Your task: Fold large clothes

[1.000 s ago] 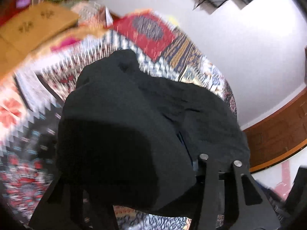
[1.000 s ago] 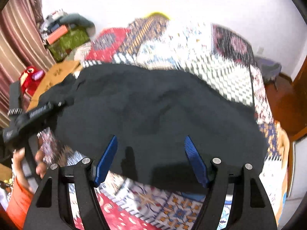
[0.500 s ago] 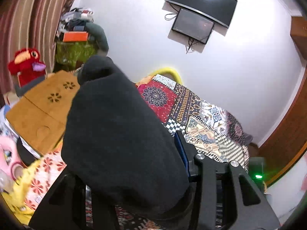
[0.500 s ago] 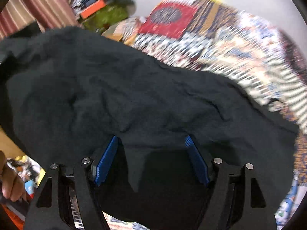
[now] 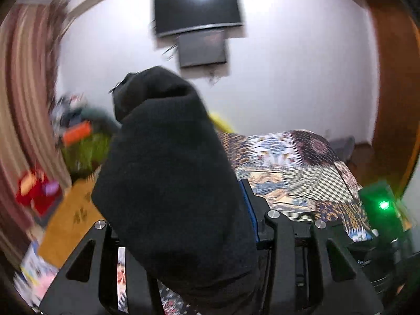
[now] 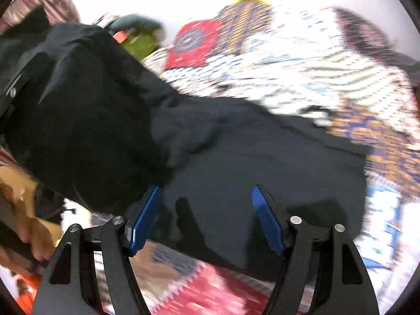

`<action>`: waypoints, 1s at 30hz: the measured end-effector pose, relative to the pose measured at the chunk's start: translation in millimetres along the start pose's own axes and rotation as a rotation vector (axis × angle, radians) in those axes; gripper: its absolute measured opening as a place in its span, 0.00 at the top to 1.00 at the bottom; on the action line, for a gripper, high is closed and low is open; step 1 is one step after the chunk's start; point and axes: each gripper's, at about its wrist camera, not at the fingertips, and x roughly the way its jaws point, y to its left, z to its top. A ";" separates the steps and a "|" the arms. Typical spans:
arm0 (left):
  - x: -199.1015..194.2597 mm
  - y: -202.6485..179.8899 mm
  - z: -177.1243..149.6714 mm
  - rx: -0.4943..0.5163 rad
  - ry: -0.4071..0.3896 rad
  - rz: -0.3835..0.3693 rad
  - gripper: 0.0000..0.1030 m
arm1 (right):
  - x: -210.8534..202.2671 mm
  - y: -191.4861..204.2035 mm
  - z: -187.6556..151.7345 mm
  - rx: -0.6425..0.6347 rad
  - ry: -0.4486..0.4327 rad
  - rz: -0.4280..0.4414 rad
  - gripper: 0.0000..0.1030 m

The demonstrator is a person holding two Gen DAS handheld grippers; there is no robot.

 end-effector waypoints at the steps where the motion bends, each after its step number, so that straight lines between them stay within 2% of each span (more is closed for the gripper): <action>1: -2.1 -17.8 3.2 0.037 -0.008 -0.026 0.58 | -13.3 -12.3 -10.3 0.006 -0.019 -0.041 0.33; 5: -4.6 -72.1 5.7 0.129 0.002 -0.139 0.58 | -58.5 -66.0 -43.1 0.096 -0.063 -0.167 0.33; 7: 5.1 -102.8 -1.0 0.164 0.056 -0.214 0.58 | -75.9 -90.0 -51.7 0.162 -0.087 -0.194 0.33; 9: 18.0 -125.3 -11.4 0.175 0.138 -0.288 0.58 | -92.6 -108.9 -56.6 0.215 -0.114 -0.218 0.33; 11: 35.3 -148.5 -29.3 0.195 0.251 -0.364 0.58 | -103.3 -118.0 -61.4 0.244 -0.133 -0.243 0.33; 14: 57.2 -173.1 -62.3 0.253 0.395 -0.410 0.58 | -122.1 -128.6 -74.0 0.264 -0.156 -0.262 0.33; 17: 65.5 -181.6 -89.0 0.307 0.487 -0.452 0.47 | -128.2 -133.0 -80.5 0.267 -0.163 -0.260 0.33; 21: 46.4 -187.2 -94.1 0.344 0.504 -0.514 0.24 | -131.3 -128.6 -81.1 0.253 -0.169 -0.255 0.33; 23: 36.1 -182.3 -92.1 0.337 0.503 -0.534 0.19 | -131.7 -125.1 -77.8 0.243 -0.178 -0.255 0.33; 30: -8.8 -141.4 -66.0 0.249 0.435 -0.574 0.14 | -138.9 -92.4 -70.3 0.162 -0.218 -0.230 0.33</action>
